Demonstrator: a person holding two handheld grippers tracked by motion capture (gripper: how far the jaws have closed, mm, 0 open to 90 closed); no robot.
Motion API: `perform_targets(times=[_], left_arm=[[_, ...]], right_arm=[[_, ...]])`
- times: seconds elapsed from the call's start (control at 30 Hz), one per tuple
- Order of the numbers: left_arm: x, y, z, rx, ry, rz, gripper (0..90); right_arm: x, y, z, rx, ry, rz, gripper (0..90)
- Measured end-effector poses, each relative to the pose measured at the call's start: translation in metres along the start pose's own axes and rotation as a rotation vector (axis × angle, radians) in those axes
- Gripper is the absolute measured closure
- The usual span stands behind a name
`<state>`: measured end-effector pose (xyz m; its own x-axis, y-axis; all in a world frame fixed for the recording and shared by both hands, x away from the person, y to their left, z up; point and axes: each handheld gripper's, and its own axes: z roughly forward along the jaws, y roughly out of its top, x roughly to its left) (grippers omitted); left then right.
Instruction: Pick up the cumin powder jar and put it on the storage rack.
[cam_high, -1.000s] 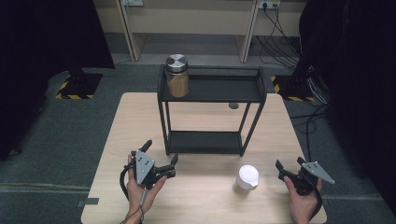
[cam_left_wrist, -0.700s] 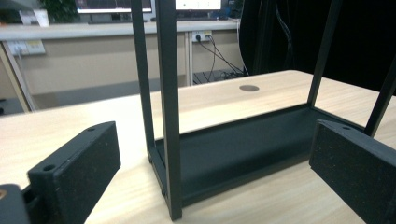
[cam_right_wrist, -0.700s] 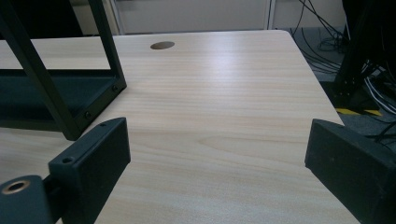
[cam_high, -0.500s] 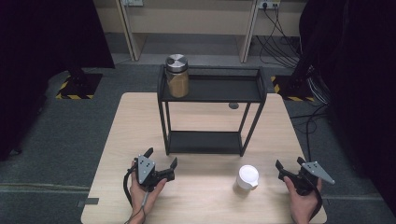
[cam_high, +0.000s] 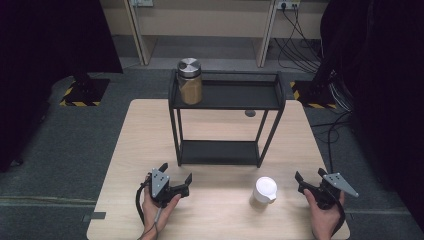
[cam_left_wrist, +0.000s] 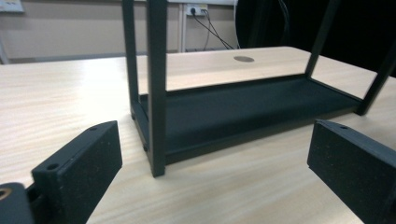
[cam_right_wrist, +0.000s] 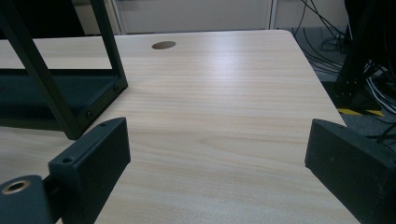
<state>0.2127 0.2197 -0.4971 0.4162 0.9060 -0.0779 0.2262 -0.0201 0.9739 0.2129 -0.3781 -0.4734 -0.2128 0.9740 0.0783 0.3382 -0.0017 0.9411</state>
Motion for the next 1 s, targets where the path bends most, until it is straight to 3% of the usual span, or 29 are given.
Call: perform_targets(times=[0.3,1.0], left_arm=[[0.0011,-0.0016,0.0012,0.004,-0.001,-0.013,2.4],[0.0003,-0.0011,0.0008,0.009,-0.008,0.0,2.5]], right_arm=[[0.0003,0.0006,0.0003,0.003,0.0,-0.003,6.9],[-0.002,0.0011,0.0008,0.005,0.007,0.008,6.9]])
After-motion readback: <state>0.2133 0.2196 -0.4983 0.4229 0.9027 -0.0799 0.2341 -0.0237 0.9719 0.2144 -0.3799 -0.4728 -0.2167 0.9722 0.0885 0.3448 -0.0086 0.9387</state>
